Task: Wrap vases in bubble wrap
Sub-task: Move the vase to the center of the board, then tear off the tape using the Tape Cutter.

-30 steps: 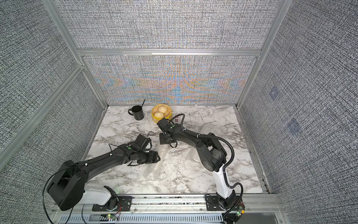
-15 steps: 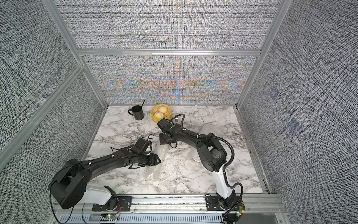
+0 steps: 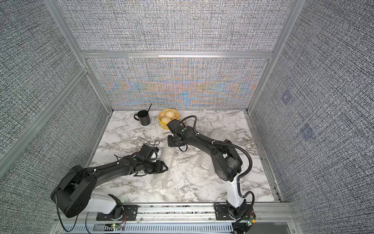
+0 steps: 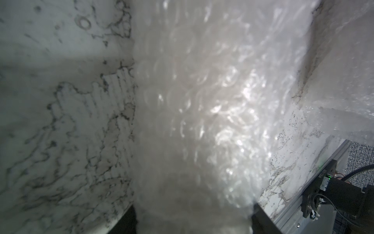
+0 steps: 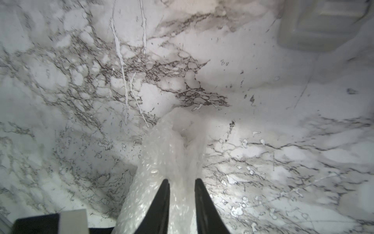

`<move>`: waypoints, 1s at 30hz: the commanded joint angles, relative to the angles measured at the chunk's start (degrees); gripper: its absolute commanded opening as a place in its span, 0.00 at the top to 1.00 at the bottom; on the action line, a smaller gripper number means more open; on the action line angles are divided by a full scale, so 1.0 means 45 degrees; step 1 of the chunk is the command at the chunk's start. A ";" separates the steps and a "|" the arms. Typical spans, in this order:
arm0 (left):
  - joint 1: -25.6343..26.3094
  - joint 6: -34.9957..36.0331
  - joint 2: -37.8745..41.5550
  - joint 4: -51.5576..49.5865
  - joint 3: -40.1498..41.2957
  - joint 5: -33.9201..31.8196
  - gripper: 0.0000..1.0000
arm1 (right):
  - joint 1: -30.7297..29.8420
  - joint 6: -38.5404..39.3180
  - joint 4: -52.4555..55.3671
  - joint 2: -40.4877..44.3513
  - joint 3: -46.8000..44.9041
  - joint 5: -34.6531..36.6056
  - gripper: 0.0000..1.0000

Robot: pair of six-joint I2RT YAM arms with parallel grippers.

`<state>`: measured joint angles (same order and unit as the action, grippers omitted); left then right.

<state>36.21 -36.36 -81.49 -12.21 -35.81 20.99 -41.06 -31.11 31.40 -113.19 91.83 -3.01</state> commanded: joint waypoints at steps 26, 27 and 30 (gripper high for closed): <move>-0.0135 0.0822 -0.0324 -0.1450 -0.0164 -0.0842 0.42 | 0.5147 0.0460 0.0237 -0.4581 0.4993 -0.5957 0.51; -0.0138 0.0852 -0.0360 -0.1448 -0.0184 -0.0809 0.42 | 0.5168 0.0365 0.0048 -0.4716 0.5057 -0.6179 0.51; -0.0152 0.0851 -0.0491 -0.1389 -0.0184 -0.0849 0.42 | 0.5179 0.0387 0.0171 -0.5131 0.5534 -0.6249 0.53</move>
<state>35.68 -33.34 -82.65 -13.65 -36.97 21.61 -17.96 -29.34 31.11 -135.48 115.48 -29.39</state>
